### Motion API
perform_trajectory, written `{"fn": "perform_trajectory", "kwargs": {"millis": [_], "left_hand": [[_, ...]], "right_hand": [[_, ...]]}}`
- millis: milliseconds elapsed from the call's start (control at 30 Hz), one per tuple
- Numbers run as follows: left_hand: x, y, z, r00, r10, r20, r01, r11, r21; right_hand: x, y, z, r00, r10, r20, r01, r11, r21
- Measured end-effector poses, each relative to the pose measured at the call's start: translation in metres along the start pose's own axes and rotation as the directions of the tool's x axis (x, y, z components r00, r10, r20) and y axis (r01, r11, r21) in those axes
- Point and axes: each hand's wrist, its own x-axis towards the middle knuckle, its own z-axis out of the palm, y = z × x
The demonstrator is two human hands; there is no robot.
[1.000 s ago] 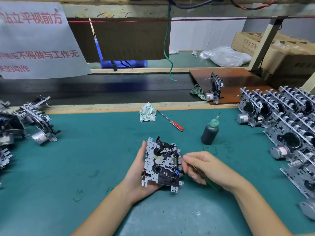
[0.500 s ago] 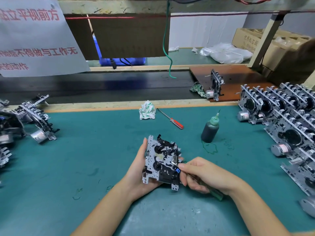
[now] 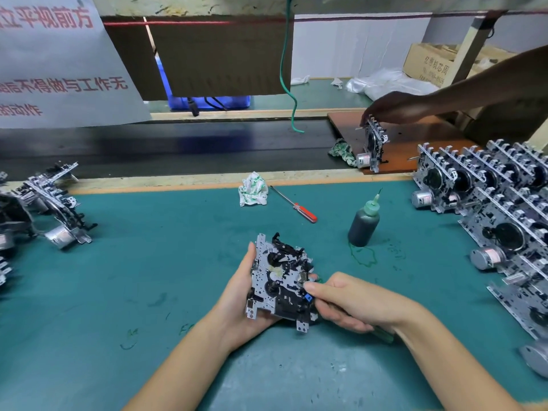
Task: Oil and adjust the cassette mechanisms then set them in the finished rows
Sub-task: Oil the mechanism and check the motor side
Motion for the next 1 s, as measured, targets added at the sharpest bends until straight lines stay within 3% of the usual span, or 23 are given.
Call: {"fn": "perform_trajectory", "kwargs": {"millis": [333,533,633,767,900,933,1000], "left_hand": [[-0.002,0.000,0.003,1.000,-0.004,-0.023,0.005,1.000,0.028],[-0.007,0.001,0.004,1.000,0.004,-0.010,-0.003,1.000,0.015],[-0.011,0.003,0.008,0.999,0.034,0.022,-0.033,0.998,-0.061],[-0.019,0.007,0.010,0.995,0.103,-0.003,-0.101,0.973,-0.208],[-0.020,0.009,0.012,0.992,0.128,-0.001,-0.123,0.950,-0.288],[-0.020,0.009,0.013,0.992,0.127,0.001,-0.121,0.950,-0.287],[-0.021,0.009,0.011,0.993,0.110,0.039,-0.094,0.955,-0.281]], "right_hand": [[0.006,0.000,-0.004,0.994,0.023,0.105,-0.018,0.998,-0.052],[0.005,0.000,-0.004,0.996,-0.014,0.092,0.019,0.998,-0.053],[0.003,0.004,-0.003,0.996,-0.083,-0.020,0.084,0.995,0.057],[0.003,0.013,-0.015,0.937,-0.145,-0.319,0.235,0.935,0.267],[0.009,0.020,-0.019,0.829,-0.186,-0.527,0.278,0.955,0.100],[0.011,0.022,-0.018,0.788,-0.217,-0.577,0.271,0.963,0.009],[0.012,0.025,-0.015,0.689,-0.333,-0.644,0.137,0.932,-0.336]]}}
